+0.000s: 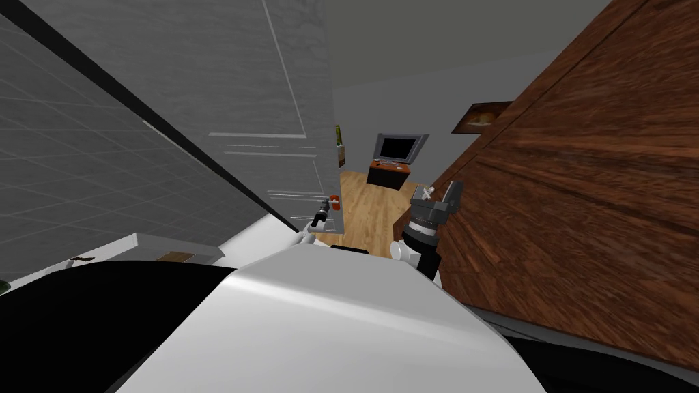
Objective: Push the door open
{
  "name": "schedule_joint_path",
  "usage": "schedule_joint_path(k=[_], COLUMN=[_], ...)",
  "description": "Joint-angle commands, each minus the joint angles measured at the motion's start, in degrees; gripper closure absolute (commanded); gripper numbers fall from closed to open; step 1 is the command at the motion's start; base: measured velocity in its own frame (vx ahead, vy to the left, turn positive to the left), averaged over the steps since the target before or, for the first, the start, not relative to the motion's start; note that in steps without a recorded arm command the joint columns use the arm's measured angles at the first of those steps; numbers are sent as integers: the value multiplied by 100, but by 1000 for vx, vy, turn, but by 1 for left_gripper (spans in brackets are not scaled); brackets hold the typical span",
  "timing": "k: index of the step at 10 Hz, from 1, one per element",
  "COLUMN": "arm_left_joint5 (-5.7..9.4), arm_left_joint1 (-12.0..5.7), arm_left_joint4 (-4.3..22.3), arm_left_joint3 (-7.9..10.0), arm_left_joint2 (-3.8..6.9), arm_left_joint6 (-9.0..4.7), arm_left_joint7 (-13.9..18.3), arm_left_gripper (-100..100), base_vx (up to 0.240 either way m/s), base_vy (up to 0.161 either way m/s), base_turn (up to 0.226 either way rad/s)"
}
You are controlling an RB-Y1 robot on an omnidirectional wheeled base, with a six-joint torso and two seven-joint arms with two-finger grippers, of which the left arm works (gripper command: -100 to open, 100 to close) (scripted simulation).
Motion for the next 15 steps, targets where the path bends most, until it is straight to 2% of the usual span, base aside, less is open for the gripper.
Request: schedule_joint_path(k=[1, 5, 9, 10, 11, 15], arm_left_joint5=[19, 45, 62, 64, 80, 112], arm_left_joint1=[-75, -137, -179, -175, -176, -149], arm_left_joint4=[44, 132, 191, 218, 204, 177], arm_left_joint3=[172, 497, 718, 700, 798, 1031], arm_left_joint2=[45, -47, -144, -120, -84, -49], arm_left_joint6=[-52, -57, -61, -50, -57, -54], arm_left_joint7=[-19, -85, -130, -119, -133, -177], arm_left_gripper=[100, 100, 100, 100, 100, 100], base_vx=[124, 172, 183, 78, 134, 178], base_vy=[-98, -115, -98, -33, -10, -69], base_turn=[64, 93, 68, 37, 23, 63])
